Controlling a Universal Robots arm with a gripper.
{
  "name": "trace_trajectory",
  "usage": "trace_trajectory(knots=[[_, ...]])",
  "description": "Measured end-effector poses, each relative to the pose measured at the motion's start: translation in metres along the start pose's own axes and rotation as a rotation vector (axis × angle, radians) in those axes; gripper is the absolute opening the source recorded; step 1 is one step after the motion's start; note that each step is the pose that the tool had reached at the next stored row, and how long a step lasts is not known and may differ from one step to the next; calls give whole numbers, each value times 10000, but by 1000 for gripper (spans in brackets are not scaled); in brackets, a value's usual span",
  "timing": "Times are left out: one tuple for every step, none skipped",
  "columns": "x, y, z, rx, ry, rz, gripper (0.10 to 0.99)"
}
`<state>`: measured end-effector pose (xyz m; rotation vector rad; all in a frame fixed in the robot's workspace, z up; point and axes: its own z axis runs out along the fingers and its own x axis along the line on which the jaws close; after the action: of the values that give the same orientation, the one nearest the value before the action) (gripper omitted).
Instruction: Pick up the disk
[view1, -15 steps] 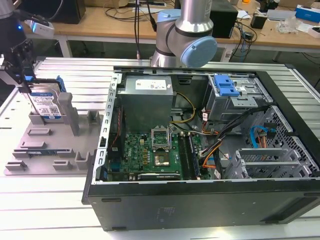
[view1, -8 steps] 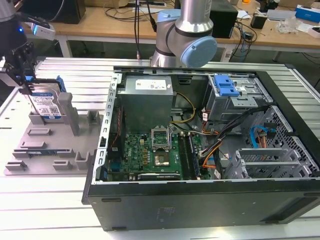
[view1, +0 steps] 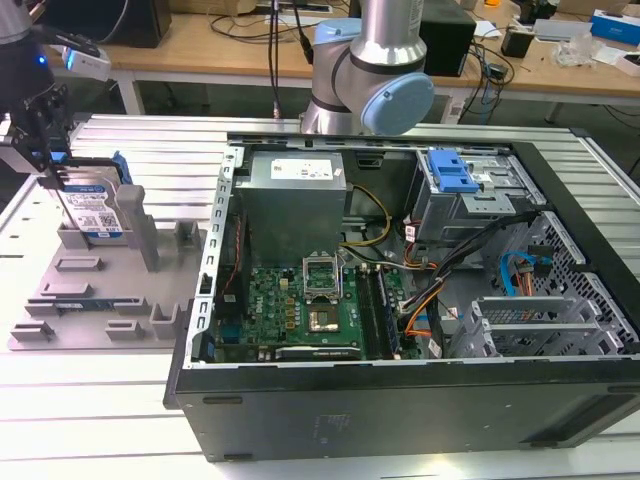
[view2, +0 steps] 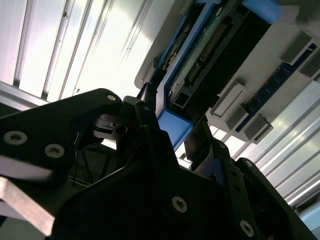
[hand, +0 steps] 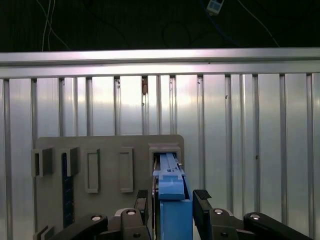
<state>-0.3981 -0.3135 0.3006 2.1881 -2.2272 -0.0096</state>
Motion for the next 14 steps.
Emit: trace_trajectory(knots=[[0, 0, 0, 0, 0, 0, 482], [0, 0, 1, 0, 1, 0, 482], [0, 0, 1, -1, 2, 0, 404], [0, 0, 2, -1, 2, 0, 365], [0, 0, 2, -1, 2, 0, 365], [0, 0, 3, -1, 2, 0, 365], [0, 0, 3, -1, 2, 0, 365], [0, 0, 3, -1, 1, 0, 365], [0, 0, 3, -1, 1, 0, 365], [0, 0, 4, 0, 2, 0, 365], [0, 0, 4, 0, 2, 0, 365], [0, 0, 4, 0, 2, 0, 365], [0, 0, 4, 0, 2, 0, 365], [0, 0, 4, 0, 1, 0, 365]])
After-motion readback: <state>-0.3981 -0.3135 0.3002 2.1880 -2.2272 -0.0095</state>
